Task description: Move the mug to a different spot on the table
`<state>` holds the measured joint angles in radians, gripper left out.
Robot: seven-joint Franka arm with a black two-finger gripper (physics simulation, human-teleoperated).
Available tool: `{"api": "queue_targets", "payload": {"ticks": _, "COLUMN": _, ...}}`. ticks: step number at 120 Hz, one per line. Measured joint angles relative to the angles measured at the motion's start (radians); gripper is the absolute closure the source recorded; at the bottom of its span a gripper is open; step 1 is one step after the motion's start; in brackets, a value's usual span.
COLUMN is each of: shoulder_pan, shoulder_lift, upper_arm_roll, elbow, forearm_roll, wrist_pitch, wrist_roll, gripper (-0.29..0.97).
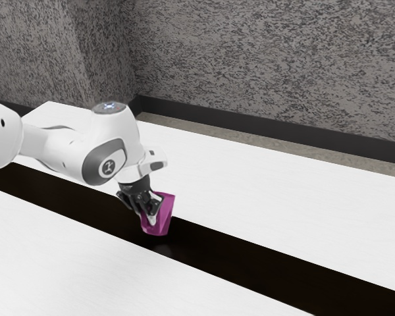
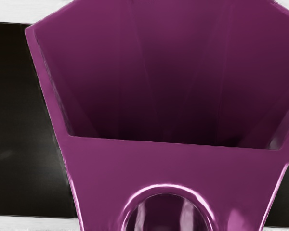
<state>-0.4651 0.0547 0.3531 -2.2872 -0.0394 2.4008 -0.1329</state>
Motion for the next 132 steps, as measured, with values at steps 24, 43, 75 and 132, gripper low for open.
{"api": "queue_targets", "payload": {"ticks": 24, "shoulder_pan": -0.009, "shoulder_lift": -0.004, "upper_arm_roll": 0.040, "elbow": -0.011, "forearm_roll": 0.025, "wrist_pitch": 0.028, "wrist_roll": -0.017, "gripper": 0.79}}
{"api": "queue_targets", "payload": {"ticks": 43, "shoulder_pan": 0.004, "shoulder_lift": -0.002, "upper_arm_roll": 0.045, "elbow": -0.041, "forearm_roll": 0.032, "wrist_pitch": 0.114, "wrist_roll": -0.026, "gripper": 0.79}}
{"api": "queue_targets", "payload": {"ticks": 75, "shoulder_pan": -0.013, "shoulder_lift": -0.001, "upper_arm_roll": 0.053, "elbow": -0.193, "forearm_roll": 0.008, "wrist_pitch": 0.407, "wrist_roll": 0.001, "gripper": 0.79}}
{"api": "queue_targets", "payload": {"ticks": 132, "shoulder_pan": -0.001, "shoulder_lift": 0.032, "upper_arm_roll": 0.042, "elbow": -0.252, "forearm_roll": -0.031, "wrist_pitch": 0.621, "wrist_roll": 0.126, "gripper": 0.68}}
